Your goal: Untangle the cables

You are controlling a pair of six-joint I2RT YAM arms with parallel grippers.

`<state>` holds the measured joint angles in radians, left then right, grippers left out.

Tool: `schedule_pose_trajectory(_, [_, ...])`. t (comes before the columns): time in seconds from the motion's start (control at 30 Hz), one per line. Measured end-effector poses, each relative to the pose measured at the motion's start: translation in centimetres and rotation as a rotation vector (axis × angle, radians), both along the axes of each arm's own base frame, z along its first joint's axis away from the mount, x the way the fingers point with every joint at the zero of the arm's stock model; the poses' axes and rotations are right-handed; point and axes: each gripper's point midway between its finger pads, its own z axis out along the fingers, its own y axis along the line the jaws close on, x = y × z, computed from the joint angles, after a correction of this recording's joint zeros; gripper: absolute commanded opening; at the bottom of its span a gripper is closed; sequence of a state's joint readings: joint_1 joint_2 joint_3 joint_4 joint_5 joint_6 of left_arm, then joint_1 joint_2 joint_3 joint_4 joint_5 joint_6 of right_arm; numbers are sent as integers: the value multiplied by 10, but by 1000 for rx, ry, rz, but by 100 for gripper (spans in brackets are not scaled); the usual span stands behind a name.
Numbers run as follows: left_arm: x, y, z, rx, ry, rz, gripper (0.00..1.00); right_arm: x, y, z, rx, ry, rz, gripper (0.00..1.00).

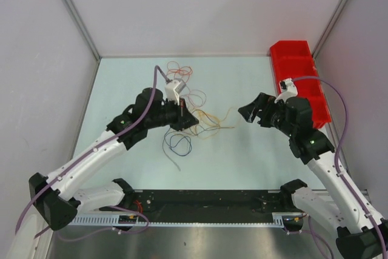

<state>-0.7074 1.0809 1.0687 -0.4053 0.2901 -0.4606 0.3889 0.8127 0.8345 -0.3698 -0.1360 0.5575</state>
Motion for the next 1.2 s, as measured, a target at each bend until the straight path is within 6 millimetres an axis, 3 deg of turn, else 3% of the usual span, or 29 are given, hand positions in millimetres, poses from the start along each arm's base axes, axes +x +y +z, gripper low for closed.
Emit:
schedule_pose_trajectory(0.17, [-7, -11, -48, 12, 67, -63, 0, -15, 14, -5, 59, 76, 68, 91])
schedule_pose_trajectory(0.33, [-10, -27, -67, 16, 88, -114, 0, -31, 40, -10, 99, 141, 164, 86])
schedule_pose_trajectory(0.5, [-15, -34, -68, 10, 76, -162, 0, -38, 66, -11, 108, 142, 292, 84])
schedule_pose_trajectory(0.7, [-21, -41, -70, 50, 83, -266, 1, -37, 78, -19, 37, 75, 431, 81])
schedule_pose_trajectory(1.0, [-28, -54, -65, 81, 113, -416, 2, -40, 93, -19, 7, -14, 594, 68])
schedule_pose_trajectory(1.07, [-30, -55, -66, 82, 120, -432, 2, -40, 95, -21, 5, -17, 614, 64])
schedule_pose_trajectory(1.2, [-33, -54, -70, 91, 138, -446, 2, -42, 97, -24, 1, -16, 643, 47])
